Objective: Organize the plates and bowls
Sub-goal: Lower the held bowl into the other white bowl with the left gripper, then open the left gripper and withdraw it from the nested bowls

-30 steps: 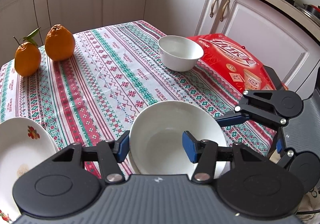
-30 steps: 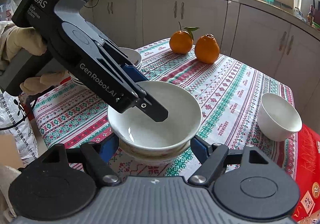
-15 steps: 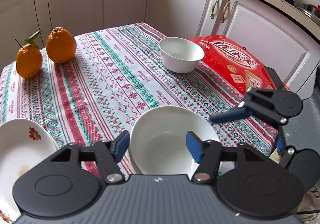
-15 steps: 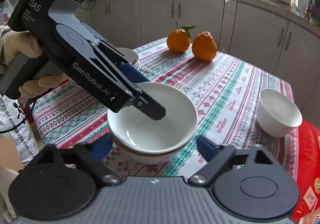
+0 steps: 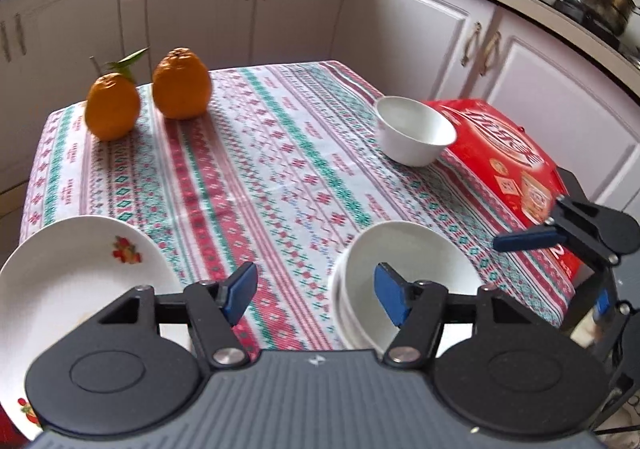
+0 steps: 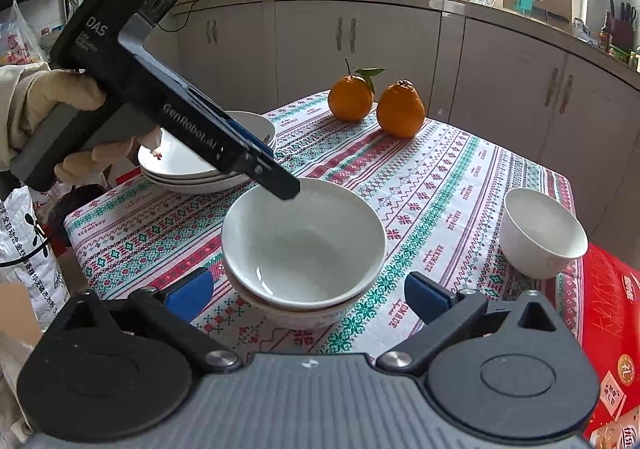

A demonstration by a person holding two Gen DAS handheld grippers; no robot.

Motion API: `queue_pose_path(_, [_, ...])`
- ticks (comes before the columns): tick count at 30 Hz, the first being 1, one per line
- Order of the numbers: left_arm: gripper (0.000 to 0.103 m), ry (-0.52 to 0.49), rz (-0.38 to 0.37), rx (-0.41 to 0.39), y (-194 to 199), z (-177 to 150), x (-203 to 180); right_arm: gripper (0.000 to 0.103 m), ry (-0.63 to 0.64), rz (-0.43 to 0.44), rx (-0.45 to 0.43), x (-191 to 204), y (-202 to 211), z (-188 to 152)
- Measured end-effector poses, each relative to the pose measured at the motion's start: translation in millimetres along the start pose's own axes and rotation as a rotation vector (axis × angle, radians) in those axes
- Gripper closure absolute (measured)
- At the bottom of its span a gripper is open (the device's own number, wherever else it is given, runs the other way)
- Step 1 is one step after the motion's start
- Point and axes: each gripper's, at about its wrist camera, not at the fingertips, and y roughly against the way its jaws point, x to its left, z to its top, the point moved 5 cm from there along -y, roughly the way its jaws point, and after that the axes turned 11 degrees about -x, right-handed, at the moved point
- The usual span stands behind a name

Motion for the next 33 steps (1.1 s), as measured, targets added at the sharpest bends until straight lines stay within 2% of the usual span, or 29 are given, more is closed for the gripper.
queue_pose_path(5, [0.037,0.012,0.011,-0.002,-3.7,-3.0,12.9,0.0,0.001,-0.011,0.001,2.9,2.8,1.2])
queue_pose_path(8, [0.036,0.054,-0.009,0.0,-6.4,-5.9,20.5,0.0,0.014,-0.018,0.003,5.8,3.8,2.4])
queue_pose_path(13, [0.033,0.035,-0.016,-0.008,-7.1,-9.8,21.0,0.0,0.039,-0.035,0.008,10.1,5.9,4.7])
queue_pose_path(18, [0.036,0.002,-0.009,-0.041,3.8,-5.4,13.3,0.0,0.052,-0.067,0.007,6.8,14.1,7.5])
queue_pose_path(25, [0.033,-0.119,-0.059,-0.068,1.1,16.1,-23.1,0.0,0.038,-0.159,-0.01,-25.1,27.9,9.7])
queue_pose_path(33, [0.029,-0.207,-0.1,-0.048,-43.2,52.5,-58.6,0.0,-0.03,-0.25,-0.002,-93.5,23.6,-0.1])
